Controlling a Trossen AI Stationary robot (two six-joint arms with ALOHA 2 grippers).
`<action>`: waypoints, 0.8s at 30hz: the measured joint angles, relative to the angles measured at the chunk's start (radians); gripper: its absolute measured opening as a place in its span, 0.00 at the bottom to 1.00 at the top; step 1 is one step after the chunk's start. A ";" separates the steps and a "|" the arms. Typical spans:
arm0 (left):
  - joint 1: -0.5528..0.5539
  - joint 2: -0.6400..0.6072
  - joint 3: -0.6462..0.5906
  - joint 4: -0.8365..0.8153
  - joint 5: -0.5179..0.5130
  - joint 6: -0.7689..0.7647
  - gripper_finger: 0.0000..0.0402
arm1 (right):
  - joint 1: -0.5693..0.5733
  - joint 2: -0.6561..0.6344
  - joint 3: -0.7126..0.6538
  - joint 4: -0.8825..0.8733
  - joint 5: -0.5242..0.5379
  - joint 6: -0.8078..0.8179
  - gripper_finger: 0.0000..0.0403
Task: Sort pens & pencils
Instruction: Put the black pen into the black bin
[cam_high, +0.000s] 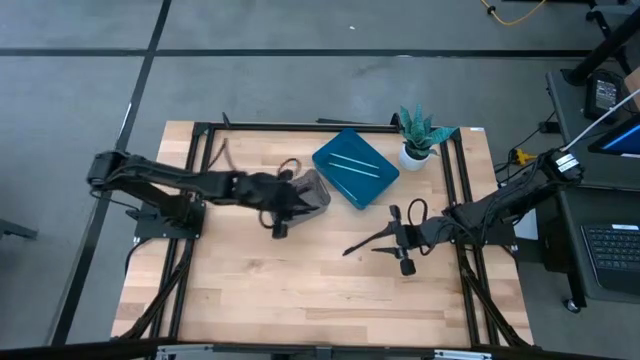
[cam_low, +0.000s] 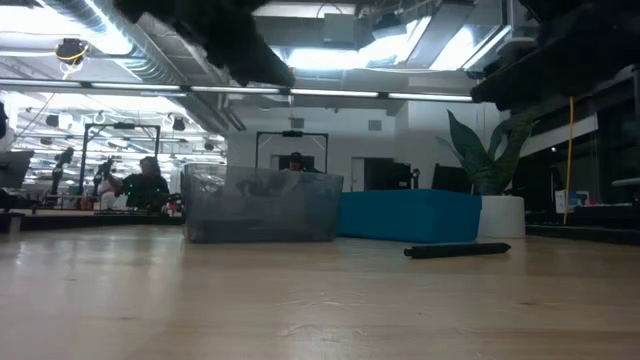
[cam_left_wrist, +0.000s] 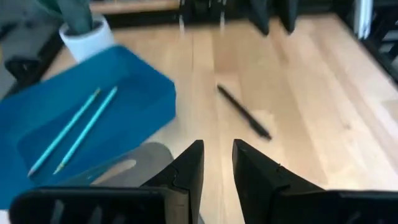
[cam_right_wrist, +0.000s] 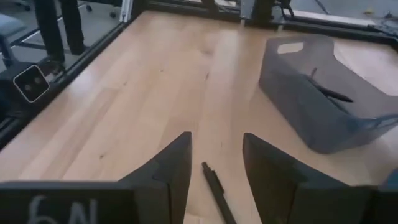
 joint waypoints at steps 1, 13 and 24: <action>-0.011 -0.025 -0.043 0.054 -0.003 -0.004 0.20 | 0.000 -0.001 0.000 0.006 0.000 -0.004 0.36; -0.171 -0.132 -0.300 0.425 -0.075 0.035 0.20 | -0.017 -0.002 0.012 0.124 -0.002 0.017 0.36; -0.296 -0.132 -0.369 0.487 -0.230 0.023 0.20 | -0.122 0.021 0.334 -0.523 -0.059 0.129 0.36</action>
